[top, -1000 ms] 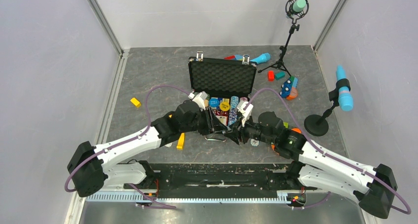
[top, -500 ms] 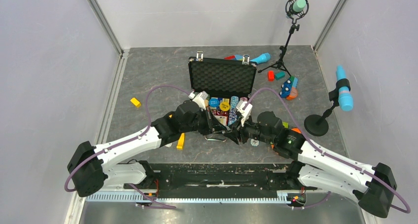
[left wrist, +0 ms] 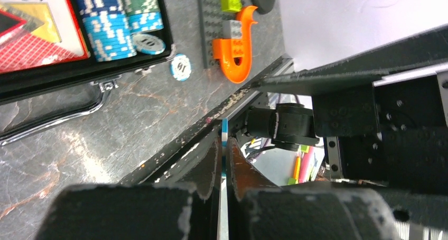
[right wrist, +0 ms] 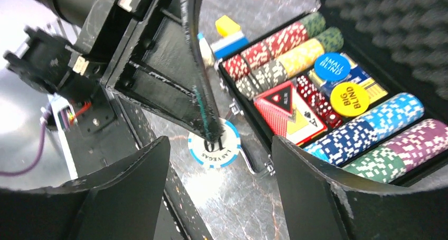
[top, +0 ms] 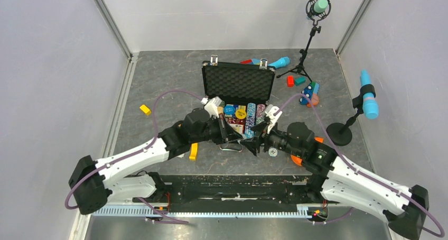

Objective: Pack up texas hold em set

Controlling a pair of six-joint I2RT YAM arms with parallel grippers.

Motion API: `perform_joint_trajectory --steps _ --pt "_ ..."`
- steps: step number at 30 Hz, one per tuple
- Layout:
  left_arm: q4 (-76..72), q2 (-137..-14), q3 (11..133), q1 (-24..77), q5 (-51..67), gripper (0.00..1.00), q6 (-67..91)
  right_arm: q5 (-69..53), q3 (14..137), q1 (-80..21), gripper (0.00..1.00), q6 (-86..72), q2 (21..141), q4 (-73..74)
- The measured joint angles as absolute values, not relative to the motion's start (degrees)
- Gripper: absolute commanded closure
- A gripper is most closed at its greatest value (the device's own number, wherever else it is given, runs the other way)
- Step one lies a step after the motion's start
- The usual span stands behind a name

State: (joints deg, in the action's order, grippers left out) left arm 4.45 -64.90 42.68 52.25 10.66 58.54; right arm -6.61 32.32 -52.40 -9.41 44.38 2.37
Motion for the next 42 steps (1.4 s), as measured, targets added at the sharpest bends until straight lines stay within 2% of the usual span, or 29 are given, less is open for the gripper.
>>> perform_joint_trajectory --steps 4,12,17,20,25,31,33,34,35,38,42 --pt "1.4 -59.9 40.4 52.2 10.8 0.98 56.2 -4.0 32.3 -52.4 0.37 -12.2 40.1 1.5" --pt "-5.4 -51.9 37.6 52.2 13.4 0.98 51.9 -5.7 32.3 -52.0 0.40 -18.7 39.9 -0.6" --pt "-9.3 -50.0 36.4 52.2 15.7 0.98 50.1 -9.3 32.3 -51.6 0.48 -22.5 39.7 -4.3" --pt "-11.2 -49.3 35.8 52.2 16.7 0.98 49.6 -11.6 32.3 -51.2 0.57 -24.3 39.7 -6.1" --pt "-13.0 -48.1 35.2 52.2 17.5 0.98 48.3 -15.1 32.3 -51.0 0.86 -26.3 39.7 -8.4" --pt "-13.8 -46.8 35.0 52.2 18.4 0.98 46.7 -16.8 32.3 -50.5 0.98 -28.4 39.3 -10.2" --pt "-13.8 -46.6 35.0 52.2 18.6 0.92 46.0 -17.3 32.3 -50.5 1.00 -28.9 39.3 -10.5" --pt "-13.8 -46.5 35.0 52.2 18.6 0.86 45.8 -17.4 32.3 -50.5 1.00 -29.0 39.3 -10.5" --pt "-13.8 -46.5 35.0 52.2 18.6 0.73 45.5 -17.6 32.3 -50.4 1.00 -29.0 39.4 -10.6" --pt "-13.5 -46.5 35.0 52.2 18.3 0.47 44.9 -18.1 32.3 -50.4 1.00 -28.9 39.4 -11.0" --pt "-12.4 -46.4 35.0 52.3 18.1 0.39 44.7 -17.5 32.3 -50.3 1.00 -28.3 39.5 -11.0"
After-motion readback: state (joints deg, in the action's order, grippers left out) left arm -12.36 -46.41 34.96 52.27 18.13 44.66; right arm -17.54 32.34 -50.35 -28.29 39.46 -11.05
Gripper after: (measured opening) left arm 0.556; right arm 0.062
